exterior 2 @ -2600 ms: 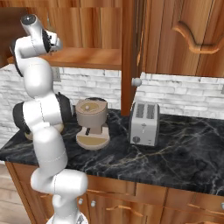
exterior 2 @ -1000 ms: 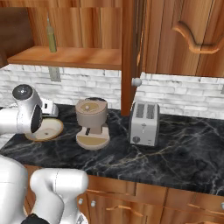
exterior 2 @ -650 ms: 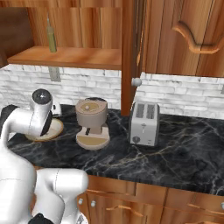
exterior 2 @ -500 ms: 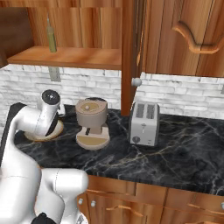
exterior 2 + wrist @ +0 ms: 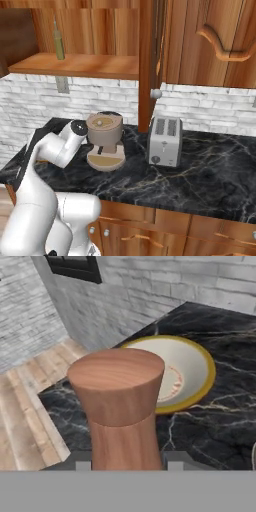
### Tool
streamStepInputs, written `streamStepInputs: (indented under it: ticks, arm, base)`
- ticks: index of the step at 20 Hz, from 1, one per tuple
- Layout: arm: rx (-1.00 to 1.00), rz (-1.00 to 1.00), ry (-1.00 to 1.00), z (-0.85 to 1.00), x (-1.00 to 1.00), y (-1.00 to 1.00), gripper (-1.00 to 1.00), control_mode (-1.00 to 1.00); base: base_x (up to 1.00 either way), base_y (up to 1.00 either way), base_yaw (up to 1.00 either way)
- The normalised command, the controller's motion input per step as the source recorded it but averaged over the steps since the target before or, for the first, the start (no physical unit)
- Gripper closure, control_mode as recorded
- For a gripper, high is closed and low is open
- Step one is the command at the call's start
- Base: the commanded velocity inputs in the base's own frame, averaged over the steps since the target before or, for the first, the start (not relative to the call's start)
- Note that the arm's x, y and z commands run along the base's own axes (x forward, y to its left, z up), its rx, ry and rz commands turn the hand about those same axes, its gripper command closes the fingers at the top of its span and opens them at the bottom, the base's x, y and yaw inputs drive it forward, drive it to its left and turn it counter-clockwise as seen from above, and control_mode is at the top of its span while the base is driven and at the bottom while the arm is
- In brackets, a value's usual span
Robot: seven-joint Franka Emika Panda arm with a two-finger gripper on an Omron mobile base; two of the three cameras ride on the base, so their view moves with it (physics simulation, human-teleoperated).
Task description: Retrieve the bottle and the shaker from the cabinet and place them next to the mixing bowl on the counter. Then add garlic from the fridge to the mixing bowl.
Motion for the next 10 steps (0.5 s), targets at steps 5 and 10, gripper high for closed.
streamStepInputs:
  ticks: [5, 10]
  arm:
    - [0.0, 0.04, 0.02, -1.0, 0.0, 0.0, 1.0, -1.0]
    - [0.0, 0.02, 0.0, -0.83, 0.3, 0.0, 1.0, -1.0]
  base:
    - [0.0, 0.0, 0.0]
    - [0.0, 0.0, 0.0]
